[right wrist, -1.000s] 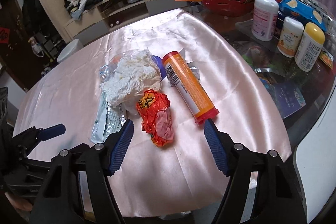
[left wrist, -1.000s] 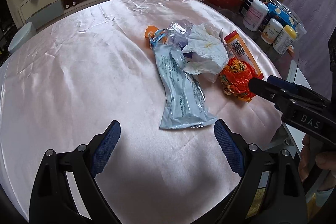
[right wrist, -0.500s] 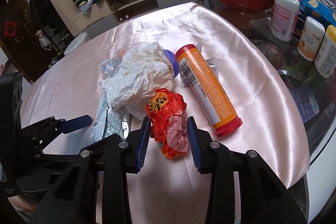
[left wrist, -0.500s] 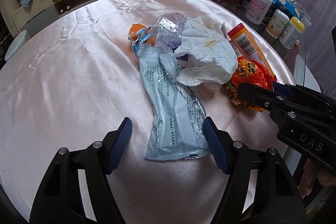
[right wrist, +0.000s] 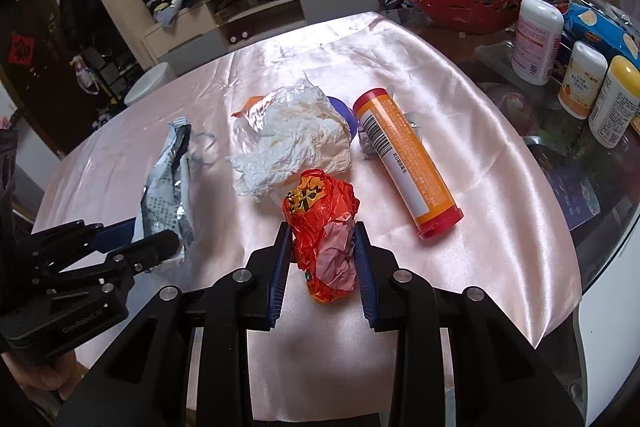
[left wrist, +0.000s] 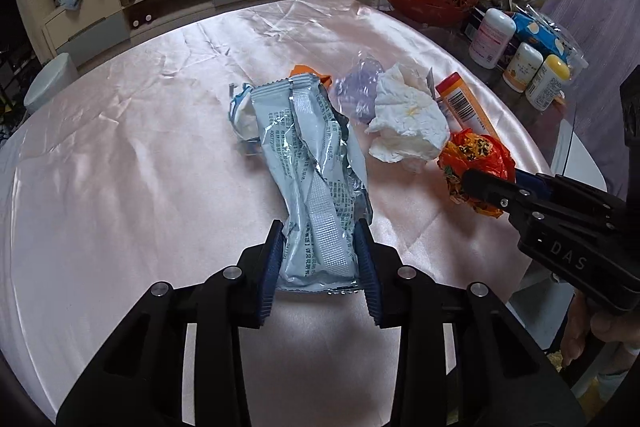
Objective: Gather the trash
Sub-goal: 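Grasp the red candy wrapper with the right tool while the left tool grasps the silver wrapper, then drop the red wrapper and silver wrapper into the black bin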
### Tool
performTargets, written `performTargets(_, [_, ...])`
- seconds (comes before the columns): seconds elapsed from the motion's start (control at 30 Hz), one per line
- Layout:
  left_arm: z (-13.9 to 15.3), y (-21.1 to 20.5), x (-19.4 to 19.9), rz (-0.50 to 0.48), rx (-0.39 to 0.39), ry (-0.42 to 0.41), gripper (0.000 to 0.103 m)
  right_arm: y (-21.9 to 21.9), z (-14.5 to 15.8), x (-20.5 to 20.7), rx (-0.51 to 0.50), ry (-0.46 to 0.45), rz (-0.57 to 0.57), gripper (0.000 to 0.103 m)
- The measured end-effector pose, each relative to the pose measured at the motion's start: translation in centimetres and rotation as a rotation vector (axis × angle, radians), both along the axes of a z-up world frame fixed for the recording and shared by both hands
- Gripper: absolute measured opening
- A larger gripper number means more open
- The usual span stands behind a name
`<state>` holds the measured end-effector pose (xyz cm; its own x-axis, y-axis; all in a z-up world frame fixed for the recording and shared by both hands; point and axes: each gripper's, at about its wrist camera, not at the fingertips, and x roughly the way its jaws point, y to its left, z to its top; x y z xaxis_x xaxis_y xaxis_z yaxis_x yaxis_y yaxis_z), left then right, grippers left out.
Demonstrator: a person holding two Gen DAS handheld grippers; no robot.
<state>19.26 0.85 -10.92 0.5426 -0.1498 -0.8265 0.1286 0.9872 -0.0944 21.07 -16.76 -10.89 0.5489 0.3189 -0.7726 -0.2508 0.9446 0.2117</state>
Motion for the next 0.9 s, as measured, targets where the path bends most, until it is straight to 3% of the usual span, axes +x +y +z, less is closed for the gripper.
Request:
performTargets(0.47, [3.8, -0.1, -6.9, -0.047, -0.048, -0.057, 0.034, -0.2, 4.0, -7.3, -0.013, -0.065, 0.029, 0.031])
performTargets(0.7, [2.0, -1.4, -10.7, -0.083, -0.065, -0.002, 0.034, -1.3, 4.3, -11.3, -0.013, -0.048, 0.04, 0.031])
performTargets(0.9, [-0.9, -2.6, -13.6, -0.114, -0.088, 0.053, 0.034, -2.7, 1.8, -13.6, 0.009, 0.014, 0.008, 0.031])
